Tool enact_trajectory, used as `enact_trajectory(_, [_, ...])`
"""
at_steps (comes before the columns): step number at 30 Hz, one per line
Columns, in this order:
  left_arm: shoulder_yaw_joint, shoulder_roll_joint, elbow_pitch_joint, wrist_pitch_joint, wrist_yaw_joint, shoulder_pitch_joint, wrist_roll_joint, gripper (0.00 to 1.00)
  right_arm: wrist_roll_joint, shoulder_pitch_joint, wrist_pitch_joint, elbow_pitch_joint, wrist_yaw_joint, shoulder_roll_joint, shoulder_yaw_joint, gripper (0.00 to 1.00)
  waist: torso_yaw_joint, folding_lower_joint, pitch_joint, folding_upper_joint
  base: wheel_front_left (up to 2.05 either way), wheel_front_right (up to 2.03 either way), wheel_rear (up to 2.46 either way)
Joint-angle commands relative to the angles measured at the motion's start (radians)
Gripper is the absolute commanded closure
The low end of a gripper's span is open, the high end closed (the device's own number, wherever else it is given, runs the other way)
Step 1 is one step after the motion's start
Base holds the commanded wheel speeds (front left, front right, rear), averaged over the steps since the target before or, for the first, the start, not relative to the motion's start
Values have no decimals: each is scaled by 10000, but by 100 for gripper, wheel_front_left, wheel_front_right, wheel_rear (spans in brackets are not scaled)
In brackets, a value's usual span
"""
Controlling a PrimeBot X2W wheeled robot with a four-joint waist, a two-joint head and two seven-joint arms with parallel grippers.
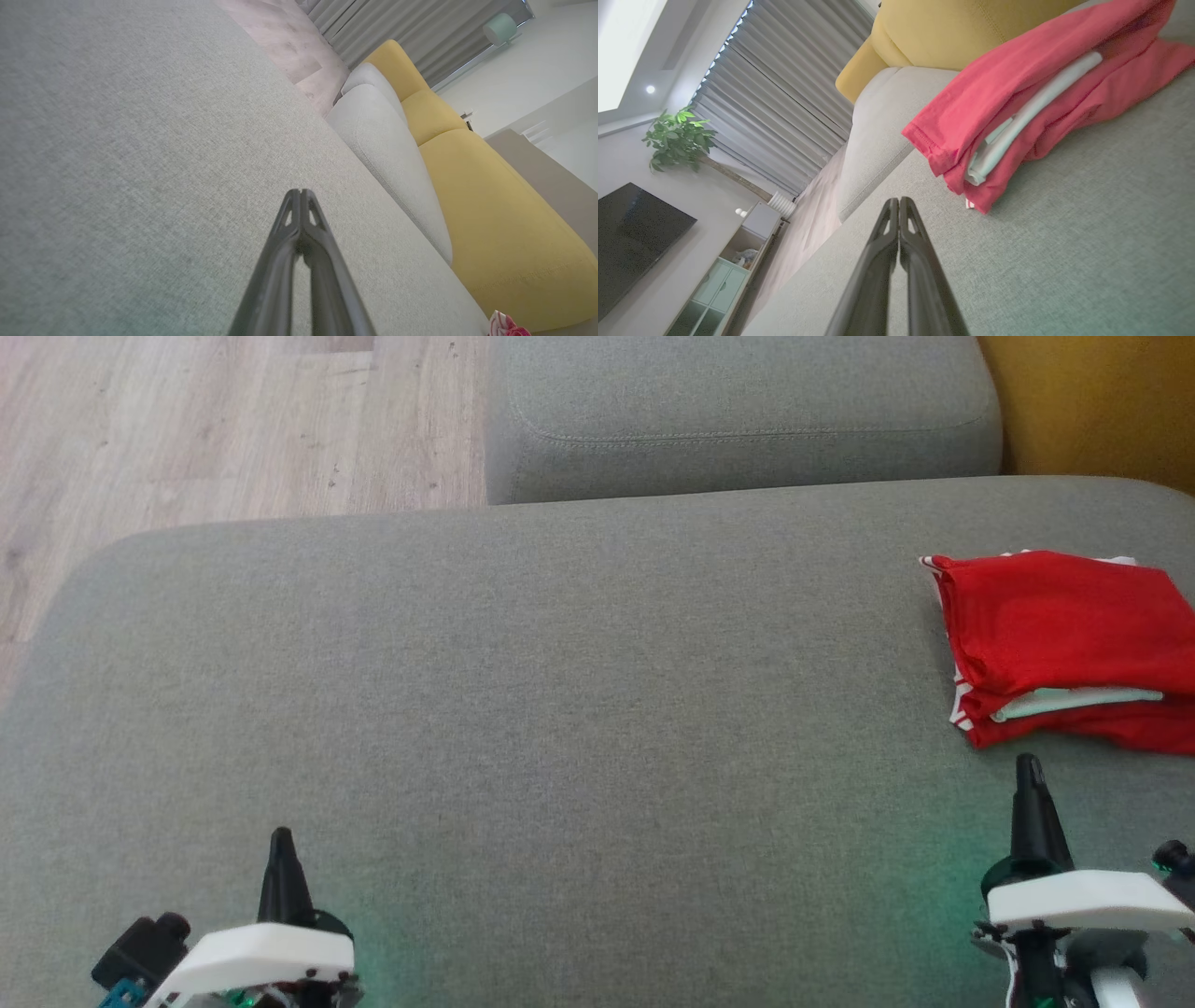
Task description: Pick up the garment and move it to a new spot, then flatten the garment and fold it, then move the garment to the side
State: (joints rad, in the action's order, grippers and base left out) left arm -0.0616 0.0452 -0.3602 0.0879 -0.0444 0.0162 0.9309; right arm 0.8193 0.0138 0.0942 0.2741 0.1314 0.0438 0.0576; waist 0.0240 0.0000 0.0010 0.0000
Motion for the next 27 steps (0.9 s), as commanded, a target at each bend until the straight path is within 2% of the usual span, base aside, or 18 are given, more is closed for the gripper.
enact_trajectory(1, [281, 26, 360, -52, -77, 560, 262, 100, 338, -513, -64, -322, -3, 110, -37, 100, -5, 0, 0, 0, 0, 0, 0])
enact_trajectory(27, [857, 35, 668, -819, -385, 701, 2815, 100, 3333, -784, -817, -313, -5, 125, 154, 100, -97, 0, 8, 0, 0, 0, 0])
